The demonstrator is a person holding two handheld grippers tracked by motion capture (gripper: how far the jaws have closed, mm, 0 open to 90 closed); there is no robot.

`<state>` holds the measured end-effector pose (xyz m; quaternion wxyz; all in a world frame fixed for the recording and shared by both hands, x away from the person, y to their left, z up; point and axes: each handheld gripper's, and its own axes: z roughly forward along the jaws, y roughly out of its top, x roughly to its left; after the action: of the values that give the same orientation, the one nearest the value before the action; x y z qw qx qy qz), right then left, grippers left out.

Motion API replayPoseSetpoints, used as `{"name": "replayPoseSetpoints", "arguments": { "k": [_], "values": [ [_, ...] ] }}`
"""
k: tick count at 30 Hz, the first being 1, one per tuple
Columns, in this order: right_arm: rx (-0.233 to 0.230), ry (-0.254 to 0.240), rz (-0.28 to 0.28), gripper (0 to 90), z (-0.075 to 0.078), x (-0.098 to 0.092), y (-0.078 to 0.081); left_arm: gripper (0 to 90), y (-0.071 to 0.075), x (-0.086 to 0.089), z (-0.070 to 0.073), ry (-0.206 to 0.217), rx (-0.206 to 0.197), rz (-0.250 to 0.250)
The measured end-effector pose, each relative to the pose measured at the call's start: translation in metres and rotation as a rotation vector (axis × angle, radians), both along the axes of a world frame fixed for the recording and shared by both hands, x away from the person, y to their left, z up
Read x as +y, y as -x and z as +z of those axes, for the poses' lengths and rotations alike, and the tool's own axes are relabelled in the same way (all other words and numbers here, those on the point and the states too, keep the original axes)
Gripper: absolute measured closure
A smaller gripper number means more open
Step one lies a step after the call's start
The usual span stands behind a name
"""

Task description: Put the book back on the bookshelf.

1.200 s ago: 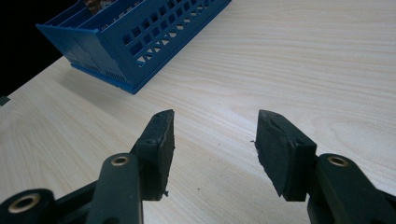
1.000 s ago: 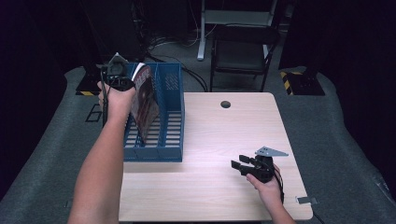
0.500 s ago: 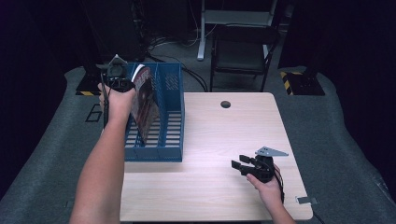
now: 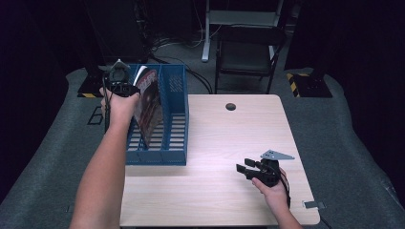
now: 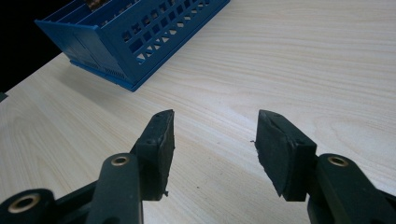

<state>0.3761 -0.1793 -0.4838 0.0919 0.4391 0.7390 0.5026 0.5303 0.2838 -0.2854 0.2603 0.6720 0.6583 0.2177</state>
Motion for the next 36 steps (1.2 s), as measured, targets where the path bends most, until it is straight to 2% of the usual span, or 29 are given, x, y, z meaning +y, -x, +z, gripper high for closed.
{"name": "replayPoseSetpoints", "arguments": {
  "k": [3,10,12,19,36],
  "values": [
    [-0.003,0.003,0.001,46.8,0.000,0.000,0.000,57.4,0.001,0.003,-0.001,-0.001,0.008,-0.003],
    [0.005,0.004,0.003,46.6,-0.001,0.001,0.000,46.7,0.004,0.006,0.000,0.035,-0.023,-0.014],
    [0.007,0.007,0.005,46.6,-0.001,0.002,0.000,44.3,0.006,0.006,0.001,0.033,-0.022,-0.024],
    [0.006,0.009,0.006,46.5,-0.001,0.002,0.000,41.5,0.010,0.005,0.004,0.057,-0.049,-0.029],
    [0.010,0.014,0.001,45.8,-0.002,0.002,-0.001,40.5,0.011,0.006,0.005,0.058,-0.028,-0.042]
  ]
}}
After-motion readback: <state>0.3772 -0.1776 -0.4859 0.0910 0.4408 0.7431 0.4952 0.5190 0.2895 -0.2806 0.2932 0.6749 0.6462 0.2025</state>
